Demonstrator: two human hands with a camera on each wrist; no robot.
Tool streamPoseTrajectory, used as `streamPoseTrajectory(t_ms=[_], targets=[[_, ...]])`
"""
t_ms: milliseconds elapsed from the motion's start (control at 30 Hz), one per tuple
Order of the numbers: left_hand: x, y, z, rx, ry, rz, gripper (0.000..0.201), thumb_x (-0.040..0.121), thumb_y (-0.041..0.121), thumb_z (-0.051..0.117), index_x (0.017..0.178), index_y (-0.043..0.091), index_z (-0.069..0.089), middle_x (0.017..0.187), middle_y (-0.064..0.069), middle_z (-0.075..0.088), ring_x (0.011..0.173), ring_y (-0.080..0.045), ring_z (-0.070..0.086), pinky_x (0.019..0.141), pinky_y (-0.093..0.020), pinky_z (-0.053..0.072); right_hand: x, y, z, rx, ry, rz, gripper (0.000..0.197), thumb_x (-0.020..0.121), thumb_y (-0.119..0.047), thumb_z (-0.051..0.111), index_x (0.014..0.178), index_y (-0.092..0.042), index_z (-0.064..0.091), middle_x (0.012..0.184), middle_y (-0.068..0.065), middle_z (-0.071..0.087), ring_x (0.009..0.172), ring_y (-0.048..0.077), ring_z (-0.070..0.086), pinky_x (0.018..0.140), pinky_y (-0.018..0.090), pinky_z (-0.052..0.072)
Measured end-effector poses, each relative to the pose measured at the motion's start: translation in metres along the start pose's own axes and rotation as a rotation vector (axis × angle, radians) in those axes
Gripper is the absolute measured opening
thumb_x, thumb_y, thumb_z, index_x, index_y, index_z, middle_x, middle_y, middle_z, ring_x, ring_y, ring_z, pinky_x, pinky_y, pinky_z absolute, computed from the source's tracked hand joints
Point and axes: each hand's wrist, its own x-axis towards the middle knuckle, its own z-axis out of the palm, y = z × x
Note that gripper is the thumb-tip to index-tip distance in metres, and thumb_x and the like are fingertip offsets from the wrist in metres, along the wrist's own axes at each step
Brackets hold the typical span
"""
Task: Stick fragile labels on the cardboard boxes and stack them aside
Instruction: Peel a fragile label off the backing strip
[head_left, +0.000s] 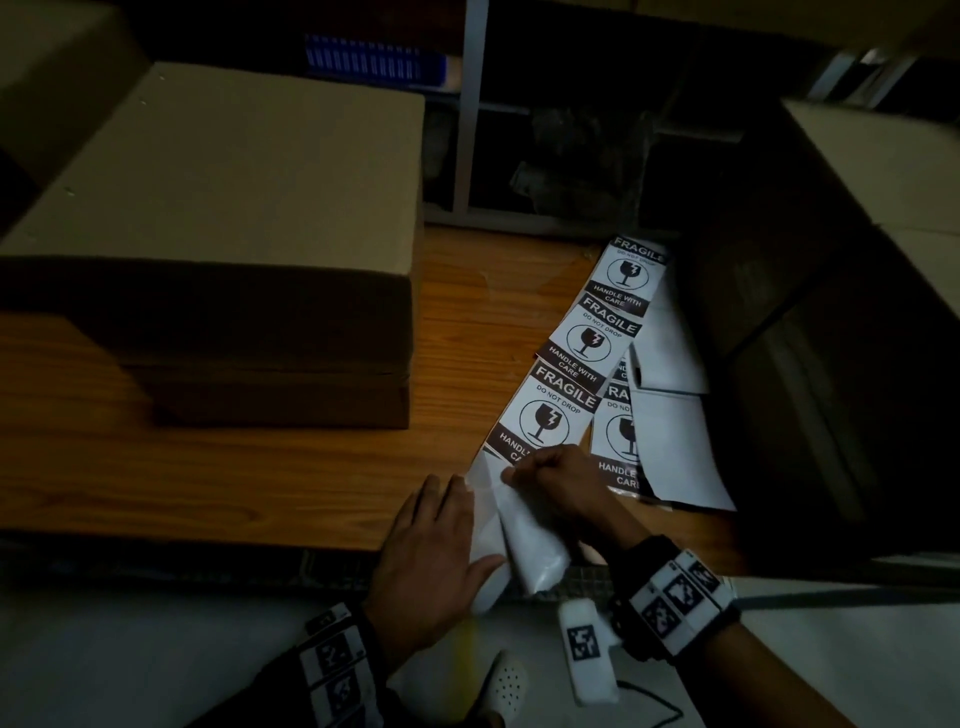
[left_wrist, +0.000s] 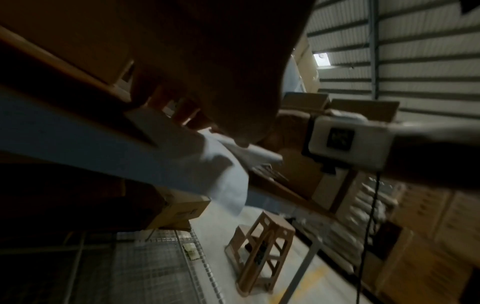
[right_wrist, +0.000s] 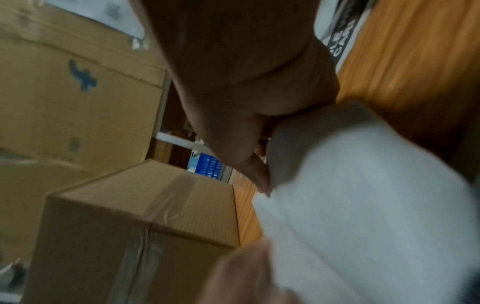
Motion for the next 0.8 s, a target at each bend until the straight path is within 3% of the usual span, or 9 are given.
streamPoseTrajectory(t_ms=[100,200,300,400,500,600,667,733,800], targets=[[0.006,-0.003,-0.019,-0.119,0.131,0.015,0.071,0.098,0.062,0.017,0.130,0.012,0.057,0.128,-0.008,0.060,0.112,-0.024,0.060,0.088,-0.039,0.054,-0.001,0.002,-0.001,-0.038,0.031,-0.042,0.021,0.086,-0.012,0.070,0.065,-0.012,0.072,0.054,0.001,0.061,0.049,0.012,0.053,0.050,0.023,0.042],[0.020,-0.011,-0.026,-0.095,0.241,0.122,0.057,0.096,0.048,0.035,0.130,0.007,0.055,0.131,-0.012,0.058,0.116,-0.027,0.057,0.094,-0.041,0.051,0.000,0.003,-0.002,-0.250,0.055,-0.141,0.016,0.087,-0.023,0.069,0.073,-0.015,0.074,0.068,0.001,0.070,0.062,0.011,0.062,0.064,0.026,0.049],[0.031,-0.022,-0.016,0.057,0.164,0.264,0.055,0.095,0.045,0.035,0.125,0.008,0.063,0.133,-0.011,0.061,0.121,-0.026,0.057,0.099,-0.041,0.048,0.001,0.000,0.003,-0.477,0.071,-0.234,0.019,0.090,-0.028,0.065,0.085,-0.012,0.075,0.085,0.006,0.073,0.080,0.020,0.065,0.074,0.030,0.048],[0.032,-0.032,-0.002,0.127,0.067,0.301,0.057,0.095,0.046,0.033,0.127,0.011,0.063,0.134,-0.009,0.061,0.123,-0.024,0.057,0.102,-0.041,0.046,0.006,-0.003,0.004,-0.526,0.043,-0.226,0.022,0.090,-0.034,0.066,0.083,-0.014,0.073,0.083,0.004,0.072,0.079,0.018,0.065,0.070,0.028,0.046],[0.033,-0.038,0.004,0.135,0.049,0.321,0.058,0.095,0.047,0.032,0.133,0.011,0.059,0.137,-0.007,0.058,0.127,-0.024,0.054,0.105,-0.041,0.043,0.008,-0.004,-0.006,-0.373,-0.043,-0.140,0.016,0.081,-0.030,0.079,0.082,-0.015,0.074,0.082,0.002,0.073,0.075,0.013,0.065,0.069,0.029,0.050],[0.034,-0.038,0.005,0.138,0.054,0.367,0.059,0.094,0.048,0.032,0.133,0.012,0.058,0.137,-0.007,0.058,0.127,-0.027,0.054,0.105,-0.043,0.044,-0.006,-0.011,-0.023,-0.023,-0.143,-0.037,0.030,0.076,-0.014,0.081,0.100,0.001,0.072,0.099,0.016,0.073,0.088,0.019,0.069,0.082,0.026,0.055],[0.035,-0.038,0.003,0.117,0.067,0.380,0.058,0.092,0.046,0.034,0.131,0.011,0.060,0.134,-0.007,0.061,0.123,-0.028,0.057,0.102,-0.043,0.046,-0.017,-0.017,-0.032,0.204,-0.190,0.032,0.037,0.079,-0.017,0.076,0.106,0.006,0.069,0.105,0.022,0.071,0.094,0.027,0.068,0.088,0.030,0.056],[0.035,-0.038,0.002,0.099,0.087,0.390,0.057,0.091,0.044,0.035,0.130,0.012,0.060,0.133,-0.007,0.061,0.121,-0.028,0.058,0.101,-0.043,0.046,-0.021,-0.024,-0.034,0.210,-0.094,0.056,0.036,0.082,-0.027,0.074,0.103,0.002,0.071,0.105,0.023,0.071,0.089,0.026,0.065,0.080,0.029,0.055],[0.034,-0.039,0.001,0.085,0.089,0.398,0.058,0.090,0.045,0.035,0.130,0.013,0.061,0.133,-0.007,0.062,0.121,-0.027,0.059,0.101,-0.043,0.046,-0.021,-0.030,-0.030,-0.015,0.045,-0.011,0.038,0.079,-0.044,0.076,0.090,-0.008,0.074,0.096,0.020,0.072,0.081,0.022,0.065,0.075,0.035,0.051]])
